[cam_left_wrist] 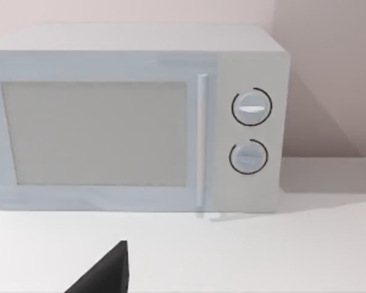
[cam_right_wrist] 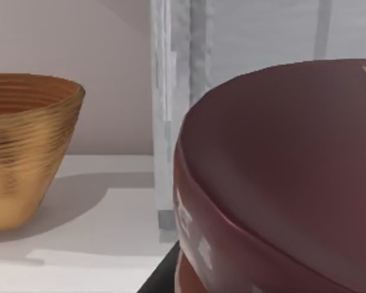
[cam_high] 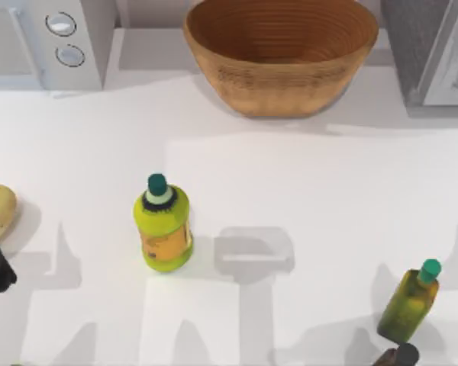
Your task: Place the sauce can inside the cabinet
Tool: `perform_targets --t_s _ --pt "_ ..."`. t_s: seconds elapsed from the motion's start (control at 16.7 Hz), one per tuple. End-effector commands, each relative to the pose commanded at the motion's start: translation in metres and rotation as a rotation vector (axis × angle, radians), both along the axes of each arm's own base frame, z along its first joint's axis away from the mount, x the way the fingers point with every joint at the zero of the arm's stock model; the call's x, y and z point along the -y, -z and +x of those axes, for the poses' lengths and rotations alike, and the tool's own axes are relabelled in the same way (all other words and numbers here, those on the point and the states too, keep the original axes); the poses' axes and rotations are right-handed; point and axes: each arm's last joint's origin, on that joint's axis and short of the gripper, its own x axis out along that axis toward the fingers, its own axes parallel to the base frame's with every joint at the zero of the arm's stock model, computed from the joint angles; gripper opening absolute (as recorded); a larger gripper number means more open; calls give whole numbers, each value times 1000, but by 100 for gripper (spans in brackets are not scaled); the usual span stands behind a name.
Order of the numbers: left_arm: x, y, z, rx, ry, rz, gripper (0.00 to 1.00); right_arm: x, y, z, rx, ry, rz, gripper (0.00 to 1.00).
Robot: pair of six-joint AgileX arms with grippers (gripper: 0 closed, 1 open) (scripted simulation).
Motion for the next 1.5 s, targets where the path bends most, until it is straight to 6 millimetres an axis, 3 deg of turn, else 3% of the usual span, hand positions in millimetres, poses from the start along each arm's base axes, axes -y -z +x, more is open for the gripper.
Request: perform_targets --t_s 0.36,0.54,0.72,0.96,1.26,1.5 --pt "0 0 0 0 0 0 100 -1 -3 0 -2 -6 1 0" --pt "0 0 0 0 0 0 100 -2 -26 0 -13 -12 0 0" --pt "0 0 0 0 0 0 100 -4 -73 3 -25 -8 -3 0" --pt "0 0 0 0 0 0 100 -7 -156 19 -33 7 -5 0" --pt "0 0 0 0 0 0 100 -17 -261 58 -27 22 -6 0" --pt "0 0 0 0 0 0 100 -29 -322 97 -19 18 -4 0"
